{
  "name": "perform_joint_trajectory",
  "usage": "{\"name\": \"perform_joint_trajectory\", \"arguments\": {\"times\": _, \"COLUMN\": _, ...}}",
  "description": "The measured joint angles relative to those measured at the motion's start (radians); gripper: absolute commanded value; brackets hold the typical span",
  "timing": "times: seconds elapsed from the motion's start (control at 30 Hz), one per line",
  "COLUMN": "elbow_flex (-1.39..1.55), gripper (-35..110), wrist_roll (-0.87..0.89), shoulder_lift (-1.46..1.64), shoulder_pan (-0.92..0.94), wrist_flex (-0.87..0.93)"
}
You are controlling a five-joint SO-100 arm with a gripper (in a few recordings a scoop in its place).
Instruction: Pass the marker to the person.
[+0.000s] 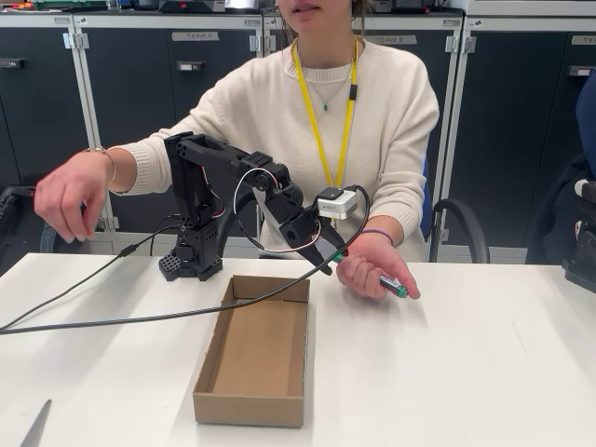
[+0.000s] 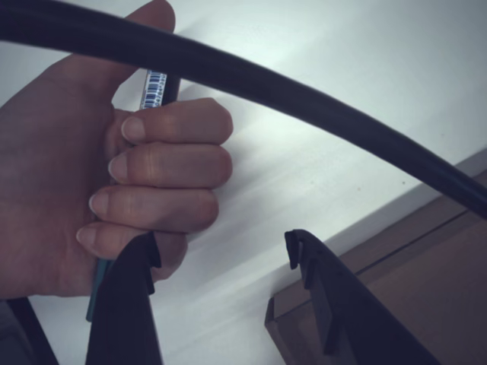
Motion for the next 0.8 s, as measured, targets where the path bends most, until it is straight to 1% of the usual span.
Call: {"name": "perform_joint_trajectory", "arguments": {"times": 0.8, "elbow_flex": 0.029, "gripper": 37, "wrist_roll": 0.0, "shoulder_lift": 0.017, "shoulder_pan": 0.009, "wrist_flex": -0.046}}
